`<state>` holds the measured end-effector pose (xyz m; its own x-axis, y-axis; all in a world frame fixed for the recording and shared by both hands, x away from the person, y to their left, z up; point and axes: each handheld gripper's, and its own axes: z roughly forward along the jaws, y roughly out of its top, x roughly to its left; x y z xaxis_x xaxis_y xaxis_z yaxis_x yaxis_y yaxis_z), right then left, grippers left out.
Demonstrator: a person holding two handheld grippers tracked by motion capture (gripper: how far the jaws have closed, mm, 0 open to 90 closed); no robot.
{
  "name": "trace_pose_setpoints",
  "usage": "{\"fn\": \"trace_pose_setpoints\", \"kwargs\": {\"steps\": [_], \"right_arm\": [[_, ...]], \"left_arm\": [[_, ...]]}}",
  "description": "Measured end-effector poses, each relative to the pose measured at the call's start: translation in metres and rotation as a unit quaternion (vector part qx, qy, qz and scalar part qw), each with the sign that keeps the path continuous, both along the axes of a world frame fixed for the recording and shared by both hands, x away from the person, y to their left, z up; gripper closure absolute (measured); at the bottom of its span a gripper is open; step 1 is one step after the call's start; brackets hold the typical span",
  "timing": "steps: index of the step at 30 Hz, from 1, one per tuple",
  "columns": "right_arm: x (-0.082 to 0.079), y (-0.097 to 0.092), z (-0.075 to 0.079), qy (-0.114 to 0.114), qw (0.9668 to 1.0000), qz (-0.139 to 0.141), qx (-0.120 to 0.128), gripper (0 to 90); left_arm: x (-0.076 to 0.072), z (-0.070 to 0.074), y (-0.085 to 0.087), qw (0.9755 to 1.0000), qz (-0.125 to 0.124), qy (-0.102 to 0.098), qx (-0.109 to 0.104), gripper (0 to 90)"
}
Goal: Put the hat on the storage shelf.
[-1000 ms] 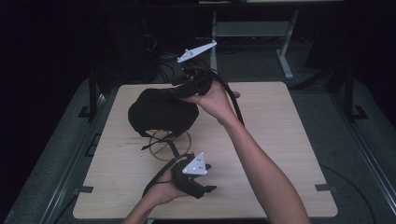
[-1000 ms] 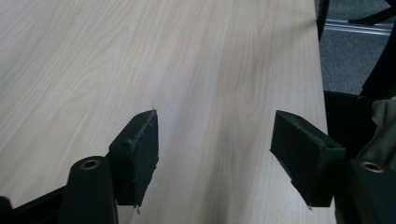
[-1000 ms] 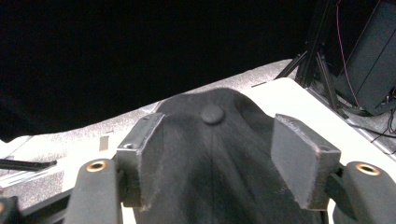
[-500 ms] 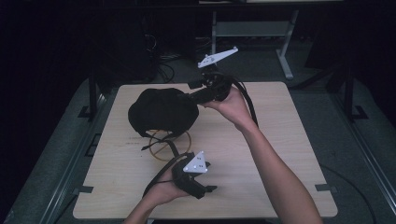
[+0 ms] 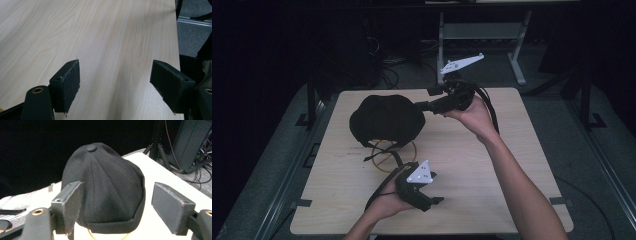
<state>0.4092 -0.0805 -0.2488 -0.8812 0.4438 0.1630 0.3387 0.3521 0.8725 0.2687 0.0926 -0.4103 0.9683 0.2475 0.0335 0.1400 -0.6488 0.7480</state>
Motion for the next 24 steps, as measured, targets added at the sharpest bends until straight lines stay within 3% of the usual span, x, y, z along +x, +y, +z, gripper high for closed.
{"fn": "trace_pose_setpoints", "kwargs": {"steps": [9,24], "right_arm": [[-0.002,-0.015,-0.002,0.005,0.9999,-0.011,-0.005,19.2],[-0.010,-0.044,-0.010,0.010,0.9996,-0.024,-0.005,17.1]], "left_arm": [[0.000,-0.001,0.001,1.0000,0.007,0.005,-0.004,22.9],[0.001,-0.002,0.000,1.0000,0.006,-0.003,-0.001,22.2]]}}
